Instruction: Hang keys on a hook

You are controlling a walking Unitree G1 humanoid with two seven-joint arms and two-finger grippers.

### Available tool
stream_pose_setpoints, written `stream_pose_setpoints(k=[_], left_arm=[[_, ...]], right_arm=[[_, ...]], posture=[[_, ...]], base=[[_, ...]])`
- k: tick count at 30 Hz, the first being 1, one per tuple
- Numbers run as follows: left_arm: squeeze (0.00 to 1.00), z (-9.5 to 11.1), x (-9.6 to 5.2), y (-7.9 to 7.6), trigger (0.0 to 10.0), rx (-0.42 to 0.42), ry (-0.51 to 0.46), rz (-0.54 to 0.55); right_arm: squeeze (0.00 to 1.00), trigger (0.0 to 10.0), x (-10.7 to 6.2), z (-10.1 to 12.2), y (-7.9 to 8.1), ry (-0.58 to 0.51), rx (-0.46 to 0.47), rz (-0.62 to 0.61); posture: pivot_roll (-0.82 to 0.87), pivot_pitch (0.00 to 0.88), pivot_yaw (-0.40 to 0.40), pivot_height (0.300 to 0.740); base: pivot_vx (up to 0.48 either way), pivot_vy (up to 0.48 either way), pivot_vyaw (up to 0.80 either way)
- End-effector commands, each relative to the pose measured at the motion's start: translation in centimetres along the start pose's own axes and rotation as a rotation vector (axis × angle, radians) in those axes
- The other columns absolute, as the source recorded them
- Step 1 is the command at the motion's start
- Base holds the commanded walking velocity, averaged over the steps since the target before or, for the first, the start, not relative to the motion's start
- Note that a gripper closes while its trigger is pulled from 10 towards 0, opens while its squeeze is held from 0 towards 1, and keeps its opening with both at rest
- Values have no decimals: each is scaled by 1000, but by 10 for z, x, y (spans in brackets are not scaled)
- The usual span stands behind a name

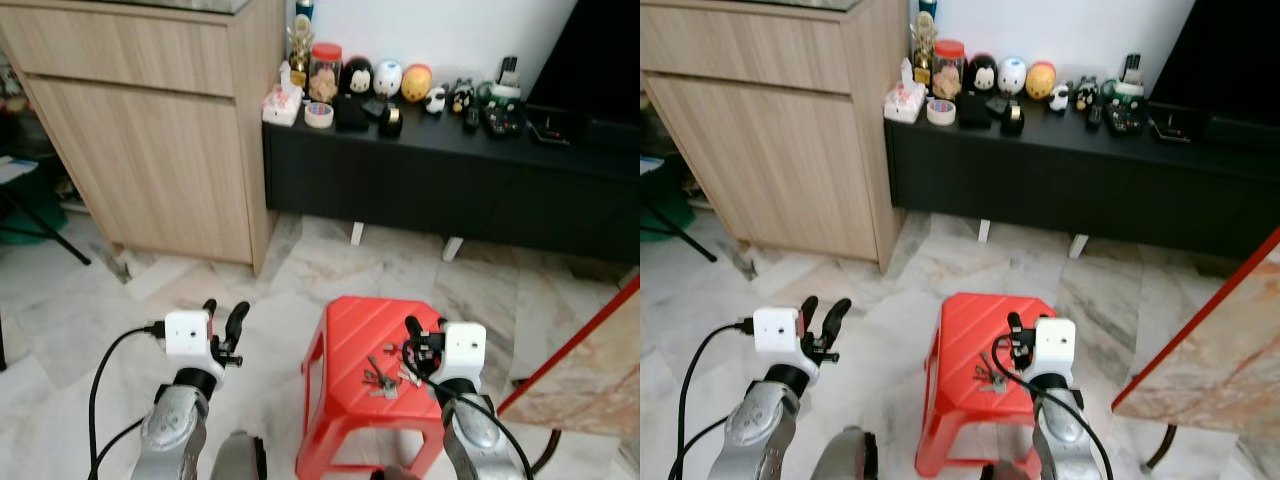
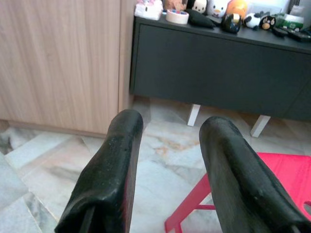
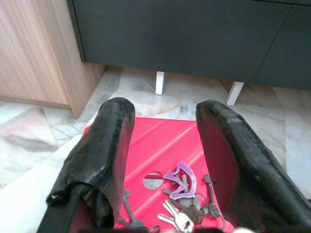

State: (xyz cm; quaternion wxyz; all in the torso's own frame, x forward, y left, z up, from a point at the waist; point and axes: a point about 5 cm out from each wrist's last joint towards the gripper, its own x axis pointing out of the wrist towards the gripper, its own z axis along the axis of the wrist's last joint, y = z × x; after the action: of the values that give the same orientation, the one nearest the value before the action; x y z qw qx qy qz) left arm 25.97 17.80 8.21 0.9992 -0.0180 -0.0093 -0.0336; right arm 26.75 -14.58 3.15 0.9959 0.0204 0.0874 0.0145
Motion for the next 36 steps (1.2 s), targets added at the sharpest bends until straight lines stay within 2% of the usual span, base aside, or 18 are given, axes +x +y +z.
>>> stream_pose_setpoints(k=[1,19,22,26,36], left_arm=[[0,0,1,-4,10000,1,3,-12],[0,-1,0,-9,10000,-14,17,-48],[0,-2,0,-9,10000,-14,20,-49],[0,-1,0,-9,10000,-13,20,-49],[0,-1,1,-10,10000,-14,26,-52]], right_arm=[[0,10000,-2,-3,-4,14,6,-14],[0,10000,-3,-6,-5,29,-7,-32],[0,10000,-3,-10,-5,63,-4,-39],[0,10000,-2,-9,-3,54,-6,-32],[0,10000,-3,-8,-2,38,-9,-12]], posture=[[73,66,-95,636],[74,69,-92,636],[74,69,-91,636],[73,70,-91,614],[74,70,-90,614]], base=[[0,0,0],[0,0,0],[0,0,0],[0,0,0],[0,0,0]])
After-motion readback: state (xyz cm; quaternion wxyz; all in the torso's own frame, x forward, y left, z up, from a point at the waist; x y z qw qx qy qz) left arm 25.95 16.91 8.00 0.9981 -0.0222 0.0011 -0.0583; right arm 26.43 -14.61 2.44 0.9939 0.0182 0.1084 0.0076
